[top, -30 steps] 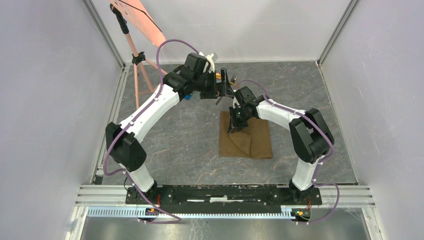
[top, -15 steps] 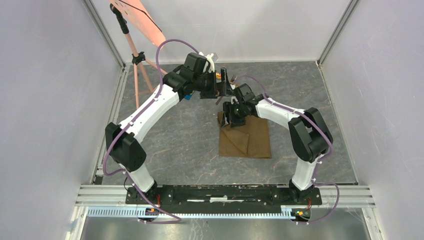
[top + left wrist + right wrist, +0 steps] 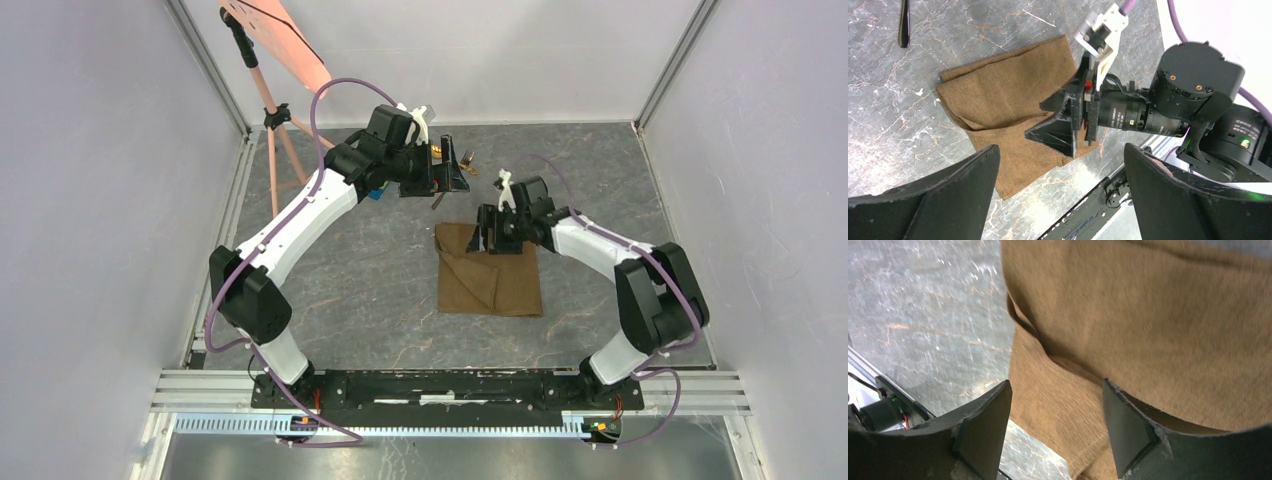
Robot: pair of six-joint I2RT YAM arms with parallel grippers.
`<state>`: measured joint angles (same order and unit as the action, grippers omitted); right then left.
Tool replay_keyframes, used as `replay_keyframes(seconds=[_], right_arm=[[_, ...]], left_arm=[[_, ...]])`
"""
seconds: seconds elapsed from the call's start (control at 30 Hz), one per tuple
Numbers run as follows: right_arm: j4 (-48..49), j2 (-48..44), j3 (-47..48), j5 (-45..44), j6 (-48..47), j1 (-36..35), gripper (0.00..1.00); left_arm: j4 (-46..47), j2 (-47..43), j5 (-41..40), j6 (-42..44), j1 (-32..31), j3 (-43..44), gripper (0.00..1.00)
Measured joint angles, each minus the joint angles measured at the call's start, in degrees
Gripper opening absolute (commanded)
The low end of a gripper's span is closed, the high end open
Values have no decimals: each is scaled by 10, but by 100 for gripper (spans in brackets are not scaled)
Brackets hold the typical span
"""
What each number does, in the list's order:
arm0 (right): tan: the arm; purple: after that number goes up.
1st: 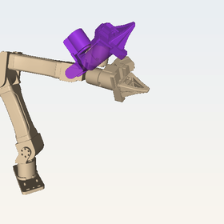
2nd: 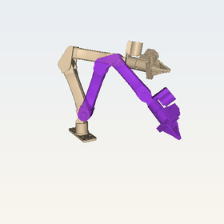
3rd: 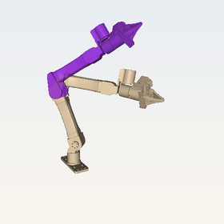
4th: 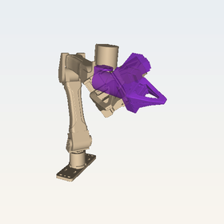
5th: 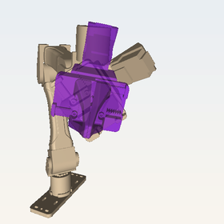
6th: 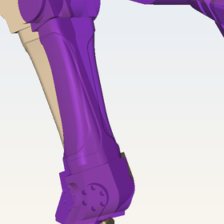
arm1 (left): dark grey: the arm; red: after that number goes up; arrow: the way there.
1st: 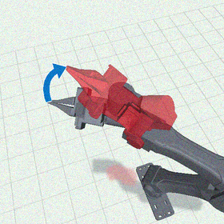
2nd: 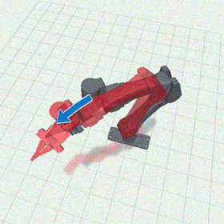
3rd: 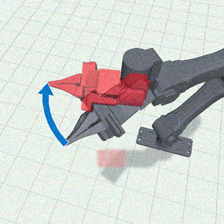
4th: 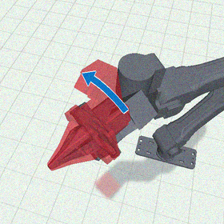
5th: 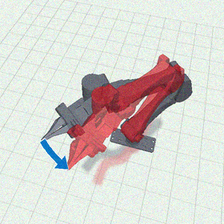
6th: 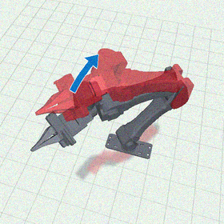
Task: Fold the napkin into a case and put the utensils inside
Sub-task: Fold the rectangle-folded napkin at the center of the board.
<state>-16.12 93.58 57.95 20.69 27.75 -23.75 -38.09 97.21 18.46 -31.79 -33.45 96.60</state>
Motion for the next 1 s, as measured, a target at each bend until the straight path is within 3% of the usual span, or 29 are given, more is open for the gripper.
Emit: replay_keyframes(seconds=[0.27,0.6,0.8,1.0], right_arm=[[29,-104,-165,32,9,21,75],[97,-135,-242,66,46,14,70],[148,-126,-232,75,70,-45,69],[210,-106,-219,58,85,-153,73]], left_arm=[[0,0,1,0,0,0,100],[0,0,0,0,0,0,100],[0,0,-5,2,0,0,100],[-3,0,-42,23,1,0,100]])
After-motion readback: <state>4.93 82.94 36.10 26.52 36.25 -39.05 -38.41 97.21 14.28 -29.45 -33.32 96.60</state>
